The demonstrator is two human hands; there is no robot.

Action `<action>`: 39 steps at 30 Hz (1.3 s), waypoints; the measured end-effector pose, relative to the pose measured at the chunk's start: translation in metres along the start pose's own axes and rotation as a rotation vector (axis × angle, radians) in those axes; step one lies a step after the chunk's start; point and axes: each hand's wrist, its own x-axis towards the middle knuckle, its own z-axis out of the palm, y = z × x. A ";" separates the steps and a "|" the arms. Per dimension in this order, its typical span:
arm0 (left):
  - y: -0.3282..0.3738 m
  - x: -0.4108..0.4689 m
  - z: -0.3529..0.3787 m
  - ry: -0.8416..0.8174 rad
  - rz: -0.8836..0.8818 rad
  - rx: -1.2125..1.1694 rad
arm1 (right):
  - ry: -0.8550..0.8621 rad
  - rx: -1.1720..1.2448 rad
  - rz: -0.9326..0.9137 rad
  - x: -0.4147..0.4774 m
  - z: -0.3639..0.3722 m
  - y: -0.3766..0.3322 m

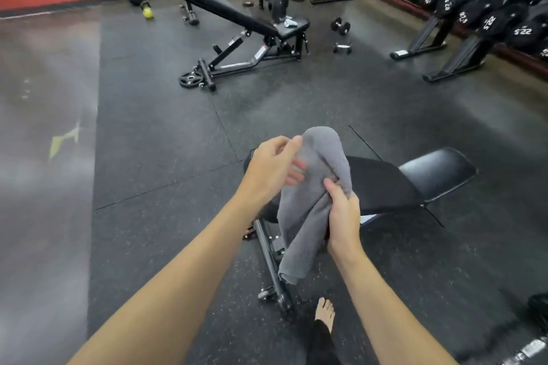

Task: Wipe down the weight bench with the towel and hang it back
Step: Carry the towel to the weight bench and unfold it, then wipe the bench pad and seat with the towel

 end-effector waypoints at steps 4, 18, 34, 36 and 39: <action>-0.017 0.074 0.033 0.104 0.038 0.227 | -0.053 -0.222 0.009 0.104 -0.034 -0.002; -0.161 0.188 0.048 0.239 -0.017 0.729 | -0.667 -1.410 0.114 0.267 -0.051 0.107; -0.215 0.185 0.035 0.358 0.124 0.722 | -0.759 -1.023 -0.070 0.315 -0.084 0.169; -0.213 0.185 0.036 0.379 0.114 0.675 | -0.730 -1.021 -0.079 0.289 -0.065 0.165; -0.210 0.183 0.036 0.373 0.114 0.624 | -0.750 -1.027 -0.116 0.240 -0.021 0.161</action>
